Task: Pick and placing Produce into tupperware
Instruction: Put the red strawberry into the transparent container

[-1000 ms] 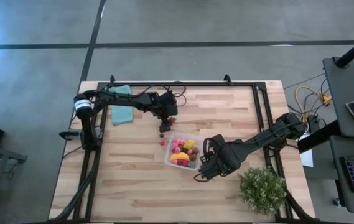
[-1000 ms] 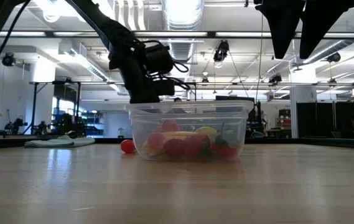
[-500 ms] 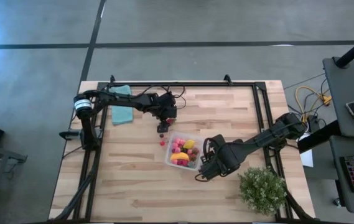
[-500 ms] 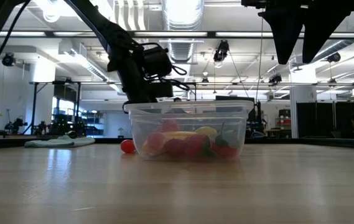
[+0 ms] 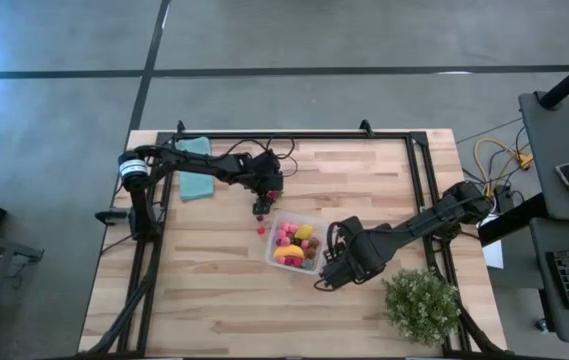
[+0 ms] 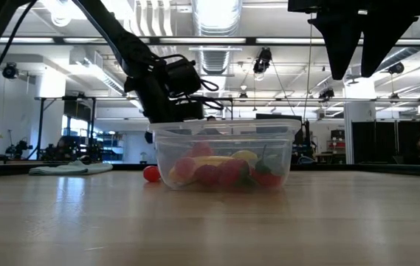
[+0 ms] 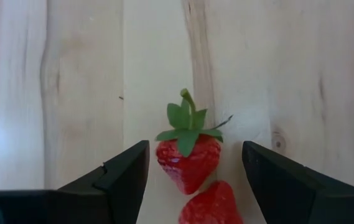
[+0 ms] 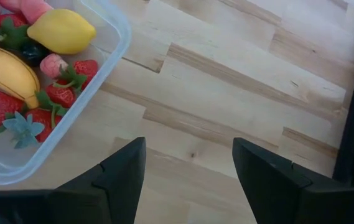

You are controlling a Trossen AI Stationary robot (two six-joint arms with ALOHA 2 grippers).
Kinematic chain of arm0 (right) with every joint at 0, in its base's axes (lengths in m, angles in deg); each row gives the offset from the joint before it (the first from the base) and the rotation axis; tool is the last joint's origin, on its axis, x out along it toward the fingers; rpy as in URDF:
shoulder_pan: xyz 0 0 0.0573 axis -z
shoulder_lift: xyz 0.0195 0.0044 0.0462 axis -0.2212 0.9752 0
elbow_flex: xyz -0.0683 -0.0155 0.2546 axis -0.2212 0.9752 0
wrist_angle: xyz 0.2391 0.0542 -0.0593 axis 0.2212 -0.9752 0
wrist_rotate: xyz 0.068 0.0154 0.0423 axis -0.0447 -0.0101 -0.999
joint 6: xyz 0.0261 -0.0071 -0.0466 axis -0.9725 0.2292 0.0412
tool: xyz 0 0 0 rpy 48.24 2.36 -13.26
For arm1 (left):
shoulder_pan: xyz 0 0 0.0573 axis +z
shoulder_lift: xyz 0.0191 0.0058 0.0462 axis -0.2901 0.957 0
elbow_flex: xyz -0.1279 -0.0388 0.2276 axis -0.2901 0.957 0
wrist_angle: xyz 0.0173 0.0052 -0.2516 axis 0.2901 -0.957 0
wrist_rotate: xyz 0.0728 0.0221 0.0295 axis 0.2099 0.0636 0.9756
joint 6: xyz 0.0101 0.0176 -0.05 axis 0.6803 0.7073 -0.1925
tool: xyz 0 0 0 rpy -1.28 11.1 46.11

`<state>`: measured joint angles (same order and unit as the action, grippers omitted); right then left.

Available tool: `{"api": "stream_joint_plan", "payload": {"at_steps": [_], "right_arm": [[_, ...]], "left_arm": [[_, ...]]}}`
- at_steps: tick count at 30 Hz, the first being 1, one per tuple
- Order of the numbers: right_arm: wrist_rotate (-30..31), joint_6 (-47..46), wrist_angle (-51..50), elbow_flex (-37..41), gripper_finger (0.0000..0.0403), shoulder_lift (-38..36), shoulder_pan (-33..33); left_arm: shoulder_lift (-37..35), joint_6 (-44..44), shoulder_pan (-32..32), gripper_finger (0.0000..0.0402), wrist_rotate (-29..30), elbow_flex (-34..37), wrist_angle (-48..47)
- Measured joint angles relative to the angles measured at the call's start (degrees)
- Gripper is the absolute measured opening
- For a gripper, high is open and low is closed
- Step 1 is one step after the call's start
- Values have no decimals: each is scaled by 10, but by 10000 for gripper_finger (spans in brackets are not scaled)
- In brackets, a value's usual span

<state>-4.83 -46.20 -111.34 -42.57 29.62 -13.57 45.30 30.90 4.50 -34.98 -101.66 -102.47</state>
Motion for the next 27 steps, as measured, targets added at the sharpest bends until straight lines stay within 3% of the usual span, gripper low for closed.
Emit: {"api": "stream_joint_plan", "payload": {"at_steps": [4,15,21,27], "right_arm": [[0,0,0,0,233,0,0],[0,0,0,1,233,0,0],[-1,0,0,1,233,0,0],[-1,0,-1,1,233,0,0]], "left_arm": [[0,24,0,227,16,0,1],[0,27,0,122,25,0,3],[-8,24,0,123,27,-3,-1],[-64,-7,-2,131,38,-12,-1]]}}
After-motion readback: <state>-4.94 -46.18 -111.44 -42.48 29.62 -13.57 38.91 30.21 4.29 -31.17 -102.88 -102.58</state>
